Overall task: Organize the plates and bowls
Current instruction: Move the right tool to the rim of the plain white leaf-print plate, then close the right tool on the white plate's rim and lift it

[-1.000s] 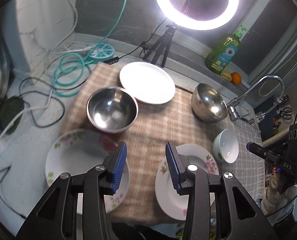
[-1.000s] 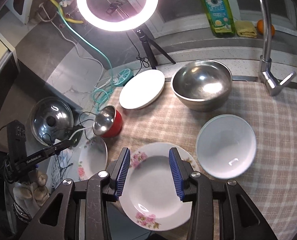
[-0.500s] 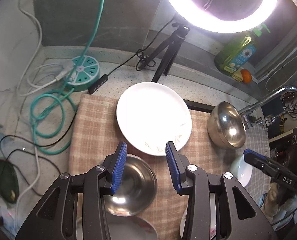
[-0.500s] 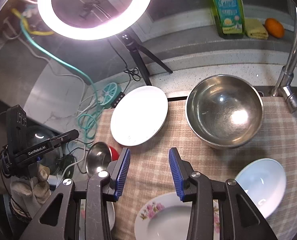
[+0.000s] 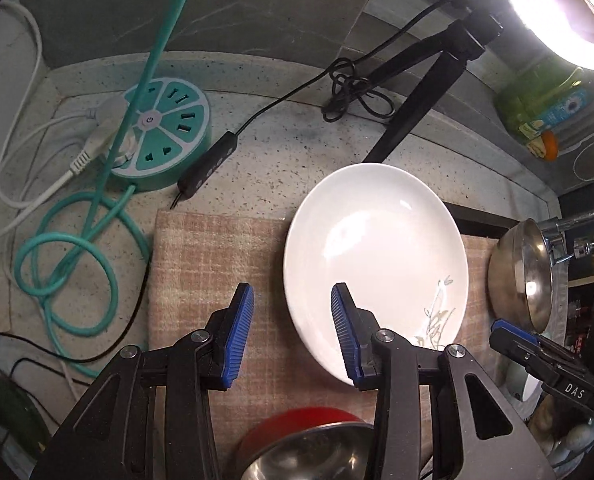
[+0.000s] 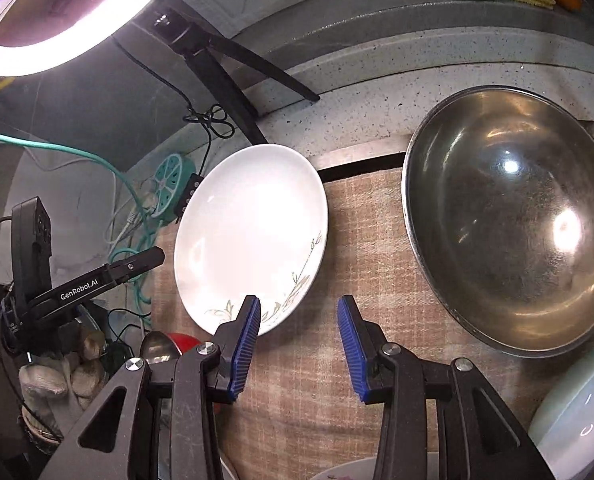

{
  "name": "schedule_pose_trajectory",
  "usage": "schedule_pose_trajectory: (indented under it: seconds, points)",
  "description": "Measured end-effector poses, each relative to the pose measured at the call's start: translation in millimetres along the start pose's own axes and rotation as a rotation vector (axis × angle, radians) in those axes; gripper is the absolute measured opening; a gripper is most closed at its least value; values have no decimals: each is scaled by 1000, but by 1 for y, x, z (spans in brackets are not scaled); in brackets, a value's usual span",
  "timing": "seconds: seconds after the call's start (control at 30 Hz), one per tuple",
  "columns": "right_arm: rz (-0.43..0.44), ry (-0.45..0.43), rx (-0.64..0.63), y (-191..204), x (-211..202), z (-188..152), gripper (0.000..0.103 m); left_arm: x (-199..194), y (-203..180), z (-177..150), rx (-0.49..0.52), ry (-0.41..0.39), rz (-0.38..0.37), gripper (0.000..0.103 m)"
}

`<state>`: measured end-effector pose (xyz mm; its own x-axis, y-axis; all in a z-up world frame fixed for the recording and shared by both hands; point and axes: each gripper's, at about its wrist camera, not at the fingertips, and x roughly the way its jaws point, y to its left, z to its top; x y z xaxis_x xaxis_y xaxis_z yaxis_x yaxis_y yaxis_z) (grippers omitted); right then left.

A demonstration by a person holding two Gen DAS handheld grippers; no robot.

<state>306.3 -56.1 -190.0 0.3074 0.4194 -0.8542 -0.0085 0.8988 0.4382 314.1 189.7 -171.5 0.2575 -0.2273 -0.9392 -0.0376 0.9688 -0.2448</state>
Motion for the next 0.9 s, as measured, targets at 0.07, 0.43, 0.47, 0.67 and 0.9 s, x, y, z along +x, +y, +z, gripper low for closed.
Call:
schedule_pose_trajectory:
  seconds: [0.07,0.43,0.47,0.67,0.9]
  points:
    - [-21,-1,5,0,5,4,36,6,3,5,-1,11,-7,39]
    - [-58,28,52,0,34,15,35,33,13,24,-5,50,-44,39]
    - [-59,29,52,0,35,15,35,35,13,25,-3,53,-50,39]
    - [-72,40,45,7,45,16,30,45,10,30,15,65,-64,38]
    - [-84,51,54,10,53,18,22,47,8,29,36,65,-71,21]
